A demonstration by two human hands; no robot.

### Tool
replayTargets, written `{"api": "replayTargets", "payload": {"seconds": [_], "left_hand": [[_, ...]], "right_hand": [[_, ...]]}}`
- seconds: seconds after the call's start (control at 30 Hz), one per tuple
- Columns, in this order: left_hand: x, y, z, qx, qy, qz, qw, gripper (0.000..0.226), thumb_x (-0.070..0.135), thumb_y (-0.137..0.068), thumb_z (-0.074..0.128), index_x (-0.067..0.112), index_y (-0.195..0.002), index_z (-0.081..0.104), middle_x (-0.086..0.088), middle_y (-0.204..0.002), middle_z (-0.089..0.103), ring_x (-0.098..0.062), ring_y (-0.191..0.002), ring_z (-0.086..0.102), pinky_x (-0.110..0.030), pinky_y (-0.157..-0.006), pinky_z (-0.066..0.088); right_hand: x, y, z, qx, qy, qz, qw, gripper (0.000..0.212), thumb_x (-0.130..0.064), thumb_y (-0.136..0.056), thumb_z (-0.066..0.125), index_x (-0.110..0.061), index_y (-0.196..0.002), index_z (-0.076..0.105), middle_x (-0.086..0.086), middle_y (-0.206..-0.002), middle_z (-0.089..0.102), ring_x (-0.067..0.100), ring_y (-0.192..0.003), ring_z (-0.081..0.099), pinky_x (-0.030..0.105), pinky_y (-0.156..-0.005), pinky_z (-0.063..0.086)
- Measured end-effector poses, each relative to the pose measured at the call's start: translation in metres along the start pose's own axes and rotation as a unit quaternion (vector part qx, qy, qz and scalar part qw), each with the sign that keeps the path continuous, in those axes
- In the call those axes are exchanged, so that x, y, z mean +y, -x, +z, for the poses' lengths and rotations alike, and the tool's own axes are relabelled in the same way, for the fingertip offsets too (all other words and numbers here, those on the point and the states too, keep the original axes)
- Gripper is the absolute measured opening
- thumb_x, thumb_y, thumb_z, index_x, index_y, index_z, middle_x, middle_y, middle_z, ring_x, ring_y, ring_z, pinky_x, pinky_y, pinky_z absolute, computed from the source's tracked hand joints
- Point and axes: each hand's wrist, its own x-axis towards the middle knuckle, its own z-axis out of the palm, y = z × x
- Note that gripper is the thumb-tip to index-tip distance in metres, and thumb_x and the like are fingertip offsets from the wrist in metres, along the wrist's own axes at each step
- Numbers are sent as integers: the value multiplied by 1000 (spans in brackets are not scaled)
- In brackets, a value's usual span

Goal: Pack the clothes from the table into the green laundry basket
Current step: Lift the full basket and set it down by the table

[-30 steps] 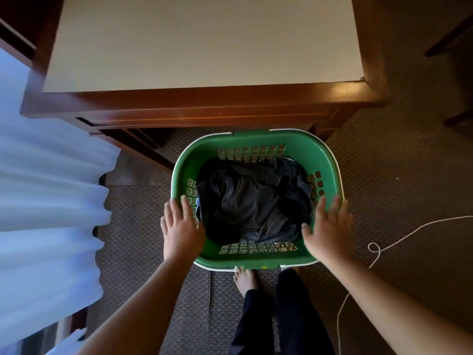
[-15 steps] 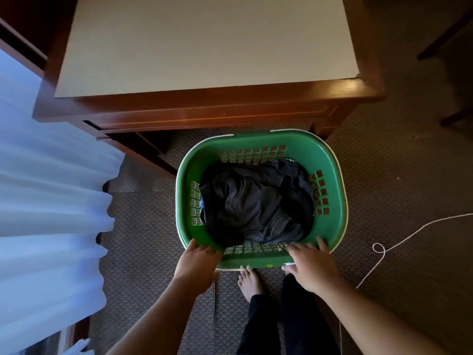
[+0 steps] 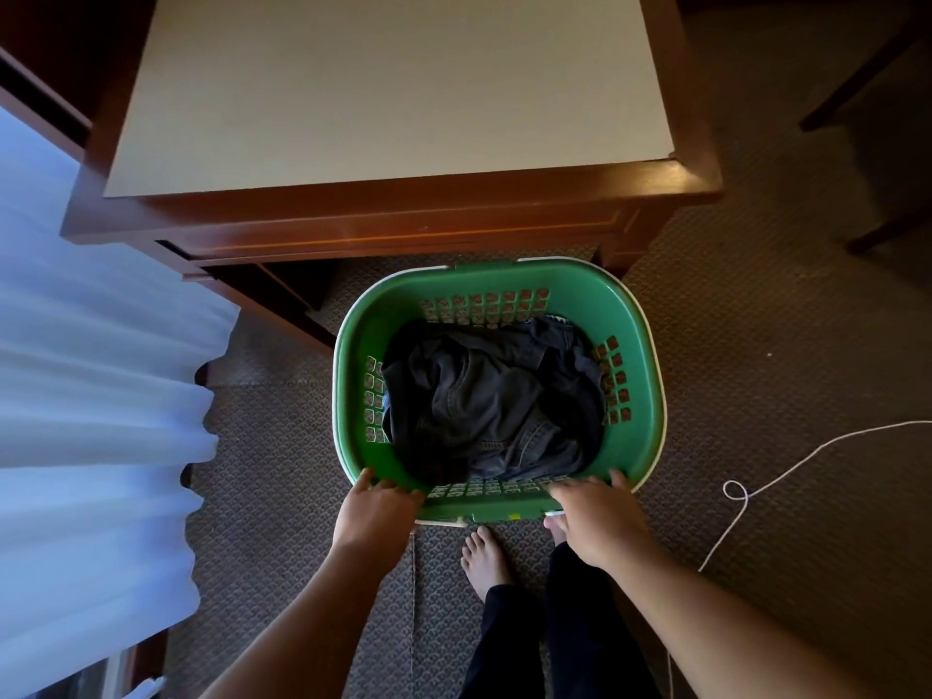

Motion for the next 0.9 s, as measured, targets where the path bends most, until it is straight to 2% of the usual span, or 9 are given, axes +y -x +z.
{"api": "replayTargets", "payload": {"seconds": [0.27,0.43,0.53,0.63,0.7,0.77,0.83,0.9], "left_hand": [[-4,5,6,15,24,-11,1000,52,27,-96,59,32,-147,47,5,-139,63,-19,-138,49,-44,-127,8],[5,15,13,31,76,-29,996,52,27,-92,62,30,-143,51,1,-134,64,-24,-139,49,-45,-127,-1],[5,18,17,35,95,-23,995,55,49,-91,60,31,-142,52,1,-134,63,-25,-139,47,-45,-124,-8],[12,17,11,43,153,-20,987,78,83,-84,40,33,-143,52,7,-139,61,-22,-143,45,-54,-125,-10],[21,8,3,63,224,-37,972,84,88,-85,32,35,-149,45,13,-149,52,-16,-148,37,-55,-125,-8],[29,-9,-3,74,279,-53,956,82,82,-90,33,33,-156,35,8,-161,40,-17,-154,26,-50,-128,6],[34,-34,-3,84,309,-69,945,81,75,-94,38,32,-160,24,2,-169,25,-23,-157,15,-46,-128,16],[36,-64,-3,86,314,-92,941,84,70,-95,43,32,-163,12,-2,-173,8,-28,-159,3,-49,-127,18]], "right_hand": [[-3,2,2,-8,-15,-9,1000,48,-49,-100,50,-29,-143,46,-3,-142,57,22,-132,50,51,-115,19],[-9,4,11,-10,-40,-1,999,54,-47,-101,48,-27,-151,38,-5,-153,47,20,-142,41,55,-121,8],[-10,5,17,1,-51,-9,999,65,-63,-97,42,-27,-151,39,-7,-154,45,18,-144,38,54,-122,4],[-13,2,12,18,-107,-28,994,99,-92,-78,19,-29,-149,44,-9,-154,46,14,-143,40,51,-123,13],[-15,-11,8,48,-146,-25,988,101,-92,-79,13,-26,-150,44,-6,-154,47,15,-141,43,45,-120,26],[-16,-31,4,71,-154,-19,985,89,-81,-90,19,-22,-152,41,-2,-157,43,18,-142,42,42,-116,33],[-16,-54,1,84,-133,-17,987,81,-73,-95,27,-20,-156,32,1,-163,31,23,-148,31,46,-117,32],[-15,-80,-4,96,-98,-15,990,82,-68,-96,38,-21,-160,19,4,-168,15,29,-154,16,52,-120,25]]}}
